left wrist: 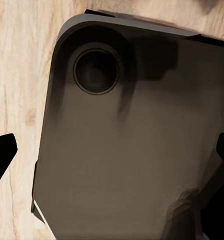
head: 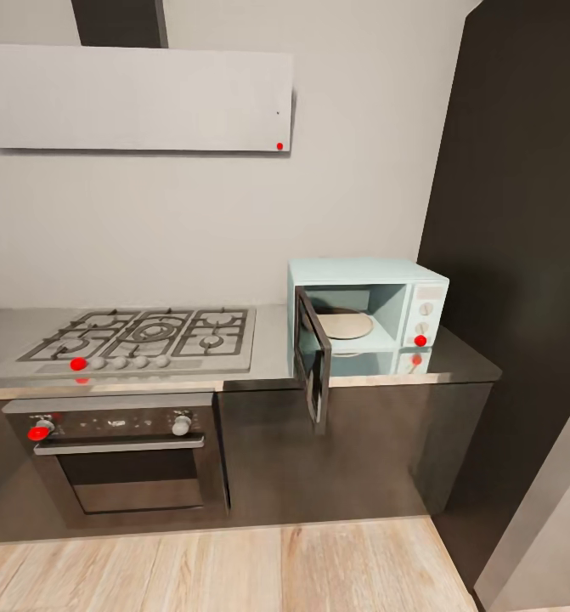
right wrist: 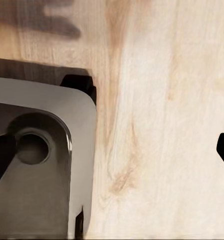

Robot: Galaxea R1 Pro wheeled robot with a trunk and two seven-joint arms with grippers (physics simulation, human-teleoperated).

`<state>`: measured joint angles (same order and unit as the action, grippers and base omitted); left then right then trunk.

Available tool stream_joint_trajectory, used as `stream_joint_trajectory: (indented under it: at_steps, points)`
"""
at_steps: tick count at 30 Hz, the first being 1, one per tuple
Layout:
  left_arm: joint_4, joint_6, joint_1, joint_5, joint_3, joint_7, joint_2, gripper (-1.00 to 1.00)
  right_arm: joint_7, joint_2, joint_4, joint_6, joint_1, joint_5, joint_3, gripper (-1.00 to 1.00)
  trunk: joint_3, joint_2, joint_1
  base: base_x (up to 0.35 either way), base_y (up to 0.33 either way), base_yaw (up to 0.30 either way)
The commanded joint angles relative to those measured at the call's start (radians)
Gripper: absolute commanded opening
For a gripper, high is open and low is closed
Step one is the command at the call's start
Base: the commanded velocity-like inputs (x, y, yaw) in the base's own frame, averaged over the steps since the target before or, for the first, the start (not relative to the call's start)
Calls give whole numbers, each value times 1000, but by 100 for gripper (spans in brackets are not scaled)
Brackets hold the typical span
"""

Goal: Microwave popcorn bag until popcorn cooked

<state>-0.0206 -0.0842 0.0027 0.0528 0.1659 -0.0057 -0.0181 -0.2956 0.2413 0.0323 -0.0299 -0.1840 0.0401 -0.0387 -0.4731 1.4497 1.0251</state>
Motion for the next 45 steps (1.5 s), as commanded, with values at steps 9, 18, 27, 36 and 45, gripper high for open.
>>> stream_joint_trajectory:
  at_steps: [9, 18, 27, 36, 45]
  points:
    - [-1, -2, 0, 5, 4, 0, 1, 100, 23, -54, 3, -8, 11, 4, -3, 100, 1, 0, 0, 0, 0, 81]
    - [-2, -2, 0, 5, 4, 0, 0, 100, 35, -56, 3, -8, 11, 4, -3, 100, 5, 0, 0, 0, 0, 261]
    - [-2, -2, 0, 5, 4, 1, 0, 100, 84, -80, 3, -10, 11, 3, -2, 100, 8, 0, 0, 0, 0, 266]
    - [-1, -3, 0, 5, 18, 1, 0, 100, 90, -87, 3, -26, 11, 2, -1, 100, 12, 0, 0, 0, 0, 266]
    - [-1, -3, 0, 5, 21, 1, 0, 100, 154, -95, 3, -36, 11, 2, -1, 100, 17, 0, 0, 0, 0, 266]
